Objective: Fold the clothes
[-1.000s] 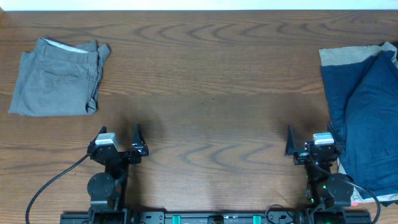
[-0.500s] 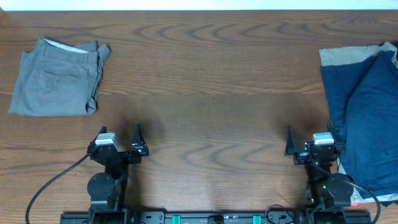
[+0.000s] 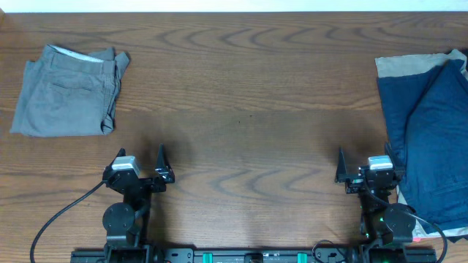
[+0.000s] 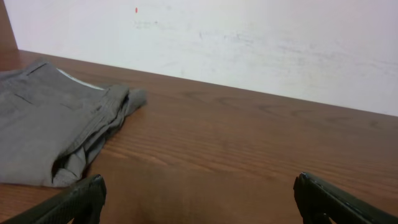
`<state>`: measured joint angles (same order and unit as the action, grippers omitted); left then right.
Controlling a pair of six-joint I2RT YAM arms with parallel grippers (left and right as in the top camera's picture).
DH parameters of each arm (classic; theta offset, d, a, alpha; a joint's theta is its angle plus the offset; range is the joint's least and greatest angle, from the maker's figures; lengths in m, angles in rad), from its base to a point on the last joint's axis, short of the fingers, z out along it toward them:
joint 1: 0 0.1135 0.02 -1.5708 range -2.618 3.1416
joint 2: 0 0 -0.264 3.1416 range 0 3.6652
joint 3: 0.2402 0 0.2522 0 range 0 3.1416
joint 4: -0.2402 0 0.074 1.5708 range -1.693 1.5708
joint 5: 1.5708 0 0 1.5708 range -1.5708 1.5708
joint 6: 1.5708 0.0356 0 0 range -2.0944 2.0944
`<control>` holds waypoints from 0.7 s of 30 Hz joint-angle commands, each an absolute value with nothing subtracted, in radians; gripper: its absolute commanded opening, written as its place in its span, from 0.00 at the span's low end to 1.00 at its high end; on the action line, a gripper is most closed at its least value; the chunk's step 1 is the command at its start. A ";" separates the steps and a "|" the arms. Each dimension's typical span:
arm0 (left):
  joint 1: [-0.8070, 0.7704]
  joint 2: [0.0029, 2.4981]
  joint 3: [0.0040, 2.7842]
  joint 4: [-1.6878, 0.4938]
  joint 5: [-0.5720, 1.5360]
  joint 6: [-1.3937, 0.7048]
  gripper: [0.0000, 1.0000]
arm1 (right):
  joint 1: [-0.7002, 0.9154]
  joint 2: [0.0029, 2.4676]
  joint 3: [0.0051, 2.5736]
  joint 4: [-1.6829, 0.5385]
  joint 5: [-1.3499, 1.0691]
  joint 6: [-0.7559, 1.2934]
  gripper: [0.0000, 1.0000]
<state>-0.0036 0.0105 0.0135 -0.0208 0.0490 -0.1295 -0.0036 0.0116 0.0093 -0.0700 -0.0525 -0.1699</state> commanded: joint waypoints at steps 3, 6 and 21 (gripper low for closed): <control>0.001 0.004 0.004 -0.067 0.040 -0.113 0.98 | -0.010 0.006 0.006 -0.072 -0.049 -0.177 0.99; 0.001 0.004 0.004 -0.066 0.041 -0.113 0.98 | -0.010 0.006 0.006 -0.071 -0.049 -0.177 0.99; 0.001 0.004 0.004 -0.067 0.040 -0.113 0.98 | -0.010 0.006 0.006 -0.071 -0.065 -0.172 0.99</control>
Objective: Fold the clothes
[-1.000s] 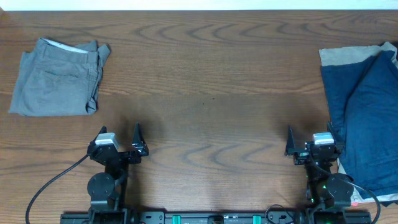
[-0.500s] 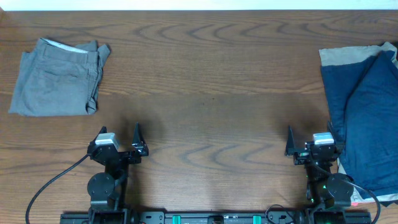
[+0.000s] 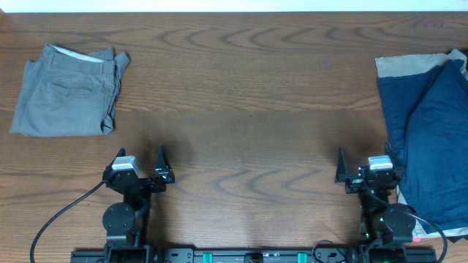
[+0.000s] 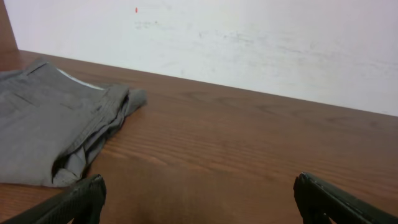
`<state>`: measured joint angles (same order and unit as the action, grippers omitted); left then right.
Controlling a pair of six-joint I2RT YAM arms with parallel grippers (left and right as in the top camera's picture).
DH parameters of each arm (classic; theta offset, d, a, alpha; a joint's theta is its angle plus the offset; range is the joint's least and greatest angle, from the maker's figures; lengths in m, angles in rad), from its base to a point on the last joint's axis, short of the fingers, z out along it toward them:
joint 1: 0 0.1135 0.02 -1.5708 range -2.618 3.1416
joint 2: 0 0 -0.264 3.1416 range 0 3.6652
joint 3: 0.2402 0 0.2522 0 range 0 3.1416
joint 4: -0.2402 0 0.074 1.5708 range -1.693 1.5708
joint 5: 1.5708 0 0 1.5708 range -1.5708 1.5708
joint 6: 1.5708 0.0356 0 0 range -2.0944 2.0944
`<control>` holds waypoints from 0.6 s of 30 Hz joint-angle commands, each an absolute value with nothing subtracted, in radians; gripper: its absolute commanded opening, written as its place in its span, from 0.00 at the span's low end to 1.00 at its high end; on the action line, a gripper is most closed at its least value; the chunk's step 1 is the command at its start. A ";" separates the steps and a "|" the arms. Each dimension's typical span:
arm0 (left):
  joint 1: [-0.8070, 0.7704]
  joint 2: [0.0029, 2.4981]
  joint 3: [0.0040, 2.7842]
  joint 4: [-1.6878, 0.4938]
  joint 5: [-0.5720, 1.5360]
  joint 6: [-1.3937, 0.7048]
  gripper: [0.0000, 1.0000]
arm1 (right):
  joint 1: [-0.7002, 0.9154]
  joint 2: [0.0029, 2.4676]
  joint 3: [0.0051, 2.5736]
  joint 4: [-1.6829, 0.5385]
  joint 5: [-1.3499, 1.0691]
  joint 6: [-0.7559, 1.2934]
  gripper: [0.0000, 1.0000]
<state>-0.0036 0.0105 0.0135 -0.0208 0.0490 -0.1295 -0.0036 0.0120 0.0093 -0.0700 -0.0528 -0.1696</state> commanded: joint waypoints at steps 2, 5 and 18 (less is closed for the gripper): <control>0.001 0.004 0.004 -0.067 0.040 -0.113 0.97 | -0.010 0.007 0.006 -0.071 -0.068 -0.132 0.99; 0.001 0.004 0.004 -0.066 0.041 -0.114 0.98 | -0.010 0.007 0.006 -0.046 -0.073 -0.056 0.99; 0.001 0.031 0.062 -0.067 0.073 -0.205 0.98 | -0.010 0.054 0.055 -0.049 -0.023 -0.004 0.99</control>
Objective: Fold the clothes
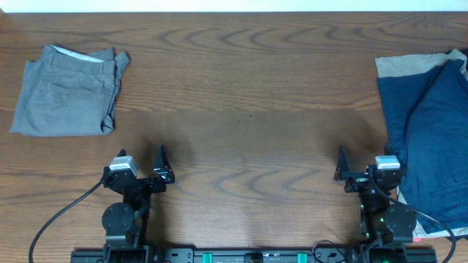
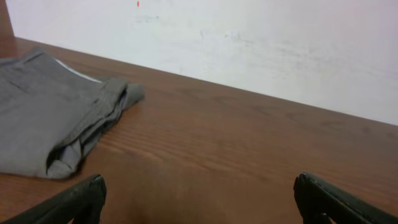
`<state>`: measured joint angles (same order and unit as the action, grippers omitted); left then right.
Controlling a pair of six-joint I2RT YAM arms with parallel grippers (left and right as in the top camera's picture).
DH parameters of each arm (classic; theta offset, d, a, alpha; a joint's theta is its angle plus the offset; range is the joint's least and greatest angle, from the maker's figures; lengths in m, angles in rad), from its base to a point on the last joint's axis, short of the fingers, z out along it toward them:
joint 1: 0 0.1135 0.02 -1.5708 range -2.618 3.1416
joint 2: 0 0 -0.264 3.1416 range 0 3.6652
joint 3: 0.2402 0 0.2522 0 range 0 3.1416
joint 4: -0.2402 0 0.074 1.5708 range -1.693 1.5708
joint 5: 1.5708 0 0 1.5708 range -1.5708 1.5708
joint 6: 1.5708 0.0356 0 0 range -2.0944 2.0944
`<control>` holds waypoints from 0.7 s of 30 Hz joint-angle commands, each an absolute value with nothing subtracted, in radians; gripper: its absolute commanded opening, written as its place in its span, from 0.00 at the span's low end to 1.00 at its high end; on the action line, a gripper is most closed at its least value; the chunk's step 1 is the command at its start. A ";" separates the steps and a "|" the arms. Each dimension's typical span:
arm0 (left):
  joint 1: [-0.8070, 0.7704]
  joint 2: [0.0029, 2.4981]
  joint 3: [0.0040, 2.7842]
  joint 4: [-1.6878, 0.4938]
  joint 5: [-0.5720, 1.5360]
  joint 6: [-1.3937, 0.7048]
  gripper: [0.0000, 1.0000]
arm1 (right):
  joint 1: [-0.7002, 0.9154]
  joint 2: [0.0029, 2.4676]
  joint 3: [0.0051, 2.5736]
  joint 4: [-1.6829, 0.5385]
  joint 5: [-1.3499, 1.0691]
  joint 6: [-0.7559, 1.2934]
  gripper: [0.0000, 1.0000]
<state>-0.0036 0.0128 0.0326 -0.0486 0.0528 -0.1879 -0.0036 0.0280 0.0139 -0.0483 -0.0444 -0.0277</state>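
A folded grey pair of trousers point(image 1: 66, 91) lies at the table's far left; the left wrist view shows it point(image 2: 50, 124) ahead and to the left. At the right edge lies a loose pile of dark blue clothes point(image 1: 431, 131) over a tan garment point(image 1: 398, 66). My left gripper point(image 1: 140, 157) sits near the front edge, open, with bare wood between its fingers point(image 2: 81, 199). The same gripper point(image 2: 199, 196) holds nothing. My right gripper point(image 1: 365, 164) stands open at the front right, beside the blue pile's edge.
The brown wooden table point(image 1: 248, 109) stretches between the two heaps. A white wall point(image 2: 249, 43) rises behind its far edge. Cables run from the arm bases point(image 1: 121, 219) along the front edge.
The left wrist view has shifted a little, so the grey trousers sit slightly further left in it. In the overhead view the right gripper's head stands slightly further right. Both stay open.
At both earlier moments the two grippers rested open near the front edge, the grey trousers folded at the far left and the blue pile at the right. Now only small shifts of both grippers show; the clothes lie as before.
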 commanded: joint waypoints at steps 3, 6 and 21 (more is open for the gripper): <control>0.001 0.088 0.099 -0.068 0.101 -0.204 0.98 | -0.010 0.110 0.096 -0.051 -0.006 -0.004 0.99; 0.001 0.177 0.149 -0.067 0.104 -0.204 0.98 | -0.010 0.203 0.161 -0.063 0.022 -0.004 0.99; 0.001 0.744 0.593 -0.331 0.105 -0.173 0.98 | -0.010 0.873 0.611 -0.255 0.034 -0.017 0.99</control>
